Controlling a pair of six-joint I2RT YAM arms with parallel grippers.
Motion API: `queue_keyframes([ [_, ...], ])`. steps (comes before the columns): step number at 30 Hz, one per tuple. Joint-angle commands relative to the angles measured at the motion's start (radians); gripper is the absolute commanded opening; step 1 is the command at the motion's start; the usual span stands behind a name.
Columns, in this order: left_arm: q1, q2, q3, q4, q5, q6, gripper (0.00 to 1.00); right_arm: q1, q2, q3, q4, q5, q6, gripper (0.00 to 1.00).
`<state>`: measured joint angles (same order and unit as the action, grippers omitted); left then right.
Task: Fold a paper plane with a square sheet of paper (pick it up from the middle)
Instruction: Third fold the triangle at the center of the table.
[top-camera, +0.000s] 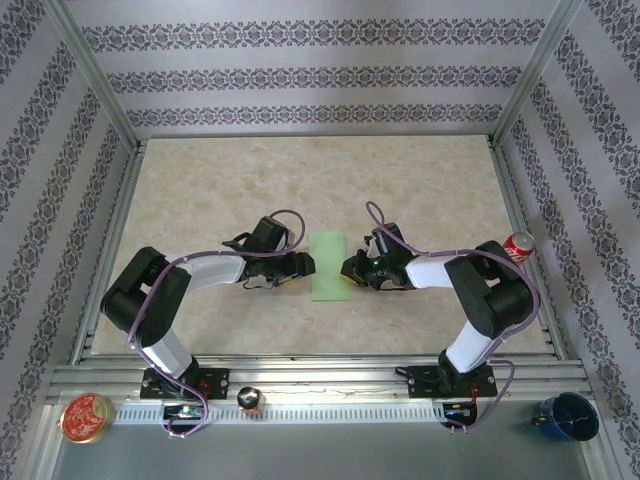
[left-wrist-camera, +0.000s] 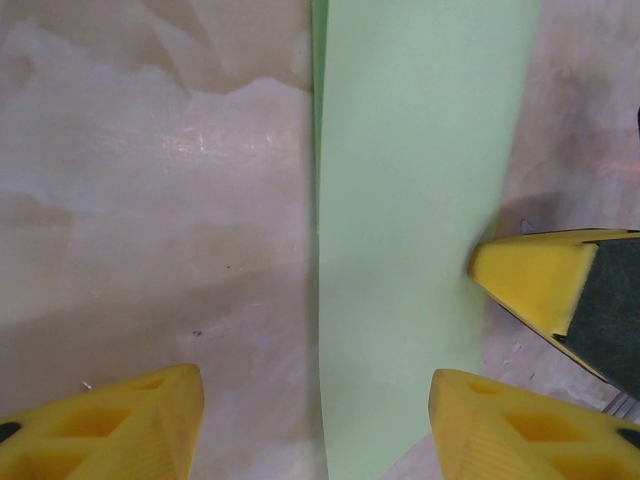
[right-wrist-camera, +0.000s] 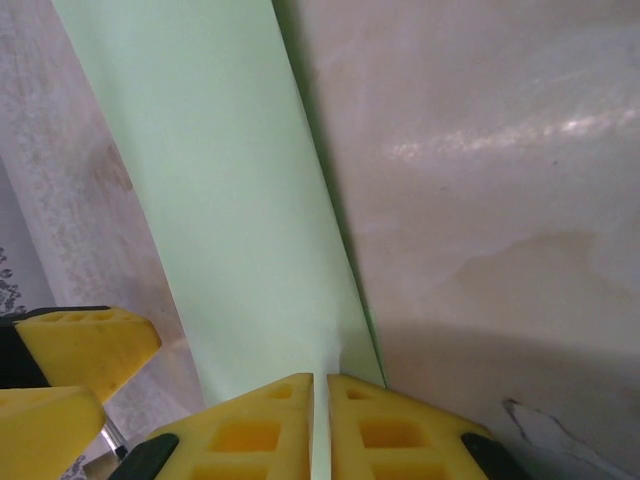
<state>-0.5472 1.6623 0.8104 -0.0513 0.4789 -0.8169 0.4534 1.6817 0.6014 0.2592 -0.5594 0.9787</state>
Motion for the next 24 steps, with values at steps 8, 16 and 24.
queue_keyframes([
  [8,0.015,0.051,0.004,0.091,0.050,-0.078,0.62,0.019,0.035,-0.055,0.034,0.038,0.048,0.15],
  [16,0.013,0.063,0.014,0.093,0.066,-0.083,0.54,0.020,0.036,-0.061,0.046,0.036,0.053,0.14],
  [24,0.008,0.032,0.029,0.110,0.067,-0.085,0.44,0.020,0.041,-0.060,0.046,0.036,0.052,0.15],
])
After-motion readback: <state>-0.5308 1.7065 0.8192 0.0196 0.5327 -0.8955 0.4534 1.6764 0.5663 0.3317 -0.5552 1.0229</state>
